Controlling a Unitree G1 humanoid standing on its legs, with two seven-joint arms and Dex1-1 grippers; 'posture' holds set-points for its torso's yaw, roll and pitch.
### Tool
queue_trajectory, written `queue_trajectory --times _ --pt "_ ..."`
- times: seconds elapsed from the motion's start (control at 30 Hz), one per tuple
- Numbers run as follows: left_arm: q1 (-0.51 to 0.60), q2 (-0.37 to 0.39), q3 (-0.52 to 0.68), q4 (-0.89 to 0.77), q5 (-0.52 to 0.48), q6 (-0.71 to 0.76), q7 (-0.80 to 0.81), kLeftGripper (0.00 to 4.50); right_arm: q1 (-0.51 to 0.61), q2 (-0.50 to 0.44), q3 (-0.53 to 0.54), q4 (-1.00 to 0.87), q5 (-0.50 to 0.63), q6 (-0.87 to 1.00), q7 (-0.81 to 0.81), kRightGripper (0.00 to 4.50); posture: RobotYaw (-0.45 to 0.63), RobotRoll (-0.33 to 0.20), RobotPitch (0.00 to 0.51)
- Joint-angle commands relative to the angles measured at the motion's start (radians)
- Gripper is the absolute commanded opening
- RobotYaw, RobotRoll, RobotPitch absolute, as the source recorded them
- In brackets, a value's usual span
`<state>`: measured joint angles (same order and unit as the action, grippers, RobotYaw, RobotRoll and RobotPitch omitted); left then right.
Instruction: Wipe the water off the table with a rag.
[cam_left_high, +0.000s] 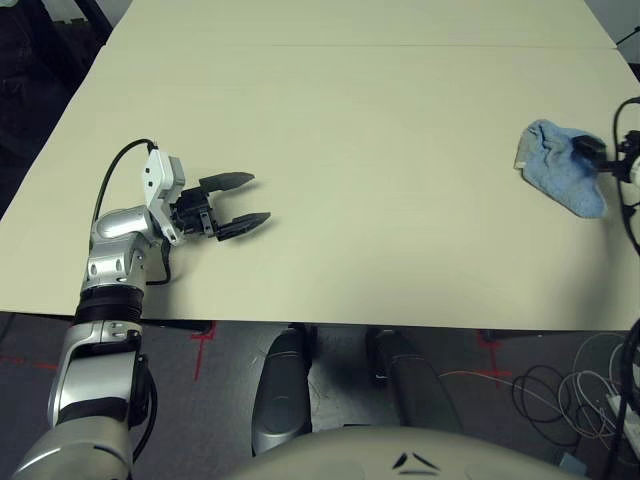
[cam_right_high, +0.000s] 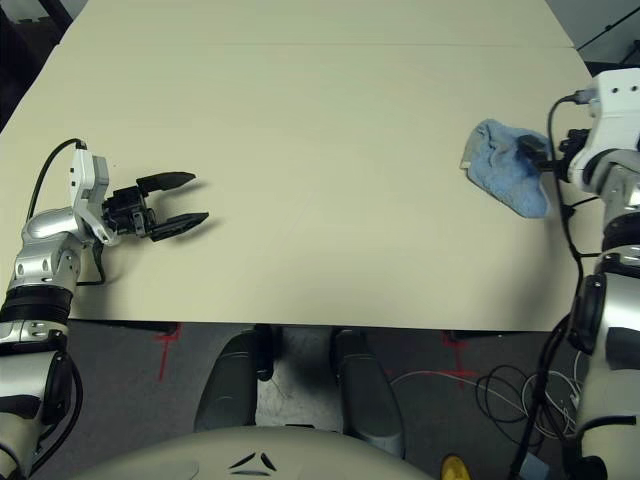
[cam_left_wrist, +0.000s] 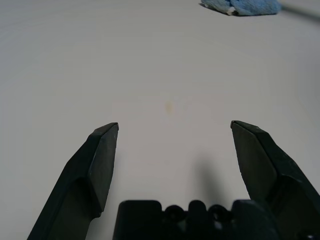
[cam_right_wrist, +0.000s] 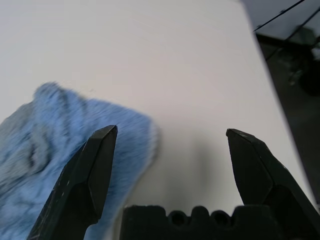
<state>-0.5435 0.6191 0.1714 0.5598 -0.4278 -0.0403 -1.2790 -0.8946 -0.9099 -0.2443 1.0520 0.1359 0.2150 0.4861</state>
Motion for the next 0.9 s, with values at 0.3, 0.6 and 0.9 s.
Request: queue_trajectory --times 0.3,0.6,0.9 --pt "-0.185 -0.071 0.198 0.181 -0.019 0.048 0.504 4.5 0.063 0.074 -0.118 -0.025 0.091 -0.258 0.007 4.45 0.1 0.0 0.233" --pt "-0.219 -0.051 0.221 0.363 0.064 -0.101 0.727 4.5 0.118 0.153 -0.155 -0.051 0.118 -0.394 -0.032 4.45 0.1 0.0 0.237" --pt "-0.221 -0.028 0.229 0.48 0.102 -0.195 0.806 4.5 0.163 0.193 -0.175 -0.12 0.148 -0.413 -0.07 4.45 0.08 0.0 0.248"
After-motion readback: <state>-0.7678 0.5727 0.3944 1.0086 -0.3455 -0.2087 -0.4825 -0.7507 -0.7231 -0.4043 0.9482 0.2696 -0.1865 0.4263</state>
